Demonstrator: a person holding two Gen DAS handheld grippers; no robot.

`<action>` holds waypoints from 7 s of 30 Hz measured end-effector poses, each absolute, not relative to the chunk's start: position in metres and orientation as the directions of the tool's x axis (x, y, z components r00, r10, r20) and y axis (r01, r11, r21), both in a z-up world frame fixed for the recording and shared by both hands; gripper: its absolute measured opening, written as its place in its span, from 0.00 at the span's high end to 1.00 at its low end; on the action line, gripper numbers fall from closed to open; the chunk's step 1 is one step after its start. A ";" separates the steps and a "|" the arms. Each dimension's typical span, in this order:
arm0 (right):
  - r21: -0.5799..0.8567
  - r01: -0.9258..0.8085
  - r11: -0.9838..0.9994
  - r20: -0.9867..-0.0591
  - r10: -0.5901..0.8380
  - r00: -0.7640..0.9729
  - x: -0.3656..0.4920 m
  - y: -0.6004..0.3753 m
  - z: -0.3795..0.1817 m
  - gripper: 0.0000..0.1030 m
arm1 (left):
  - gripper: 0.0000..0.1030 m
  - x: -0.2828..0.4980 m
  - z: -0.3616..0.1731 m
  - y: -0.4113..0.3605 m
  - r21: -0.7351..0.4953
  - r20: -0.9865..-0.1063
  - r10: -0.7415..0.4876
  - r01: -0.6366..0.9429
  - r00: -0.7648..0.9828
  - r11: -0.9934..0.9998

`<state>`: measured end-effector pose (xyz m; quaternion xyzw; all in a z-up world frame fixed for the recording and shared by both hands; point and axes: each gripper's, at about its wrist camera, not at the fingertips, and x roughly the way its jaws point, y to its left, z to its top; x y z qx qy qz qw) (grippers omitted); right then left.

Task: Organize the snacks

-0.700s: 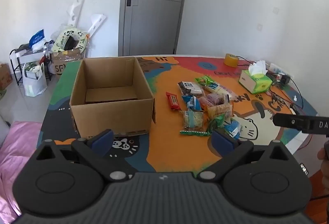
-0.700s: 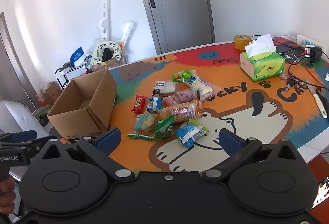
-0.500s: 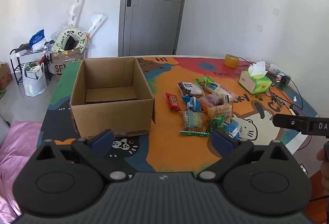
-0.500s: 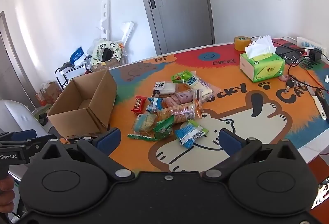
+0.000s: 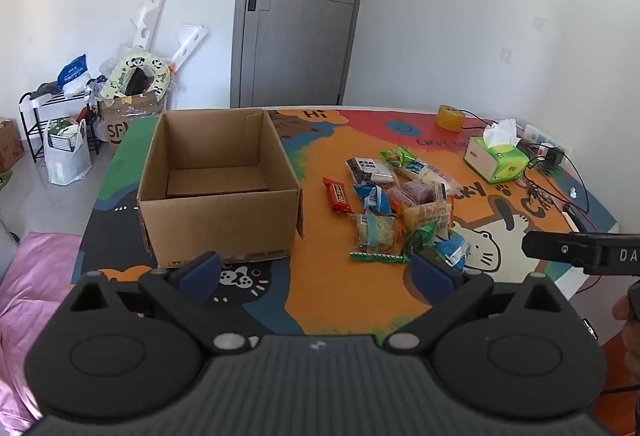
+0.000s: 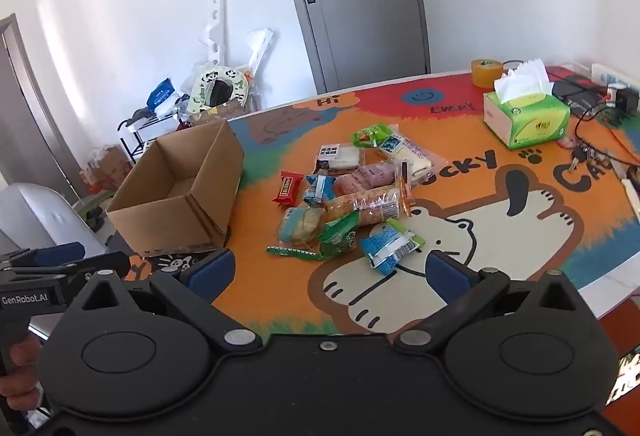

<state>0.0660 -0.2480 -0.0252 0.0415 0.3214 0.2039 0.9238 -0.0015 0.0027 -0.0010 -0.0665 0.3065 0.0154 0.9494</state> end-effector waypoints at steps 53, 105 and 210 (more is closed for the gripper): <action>0.167 -0.350 0.922 -0.580 0.379 0.721 0.064 -0.242 -0.026 0.00 | 0.02 0.000 -0.003 -0.001 -0.107 -0.598 -0.023 -0.051 0.801 0.993; 0.298 -0.276 0.914 -0.652 0.406 0.640 0.168 -0.267 -0.130 0.27 | 0.24 0.113 -0.087 -0.045 -0.144 -0.633 -0.095 0.003 0.769 0.990; 0.372 -0.544 0.752 -0.429 0.659 0.618 0.179 -0.149 -0.041 0.67 | 0.55 0.084 -0.016 0.068 -0.152 -0.425 0.173 -0.258 0.888 0.954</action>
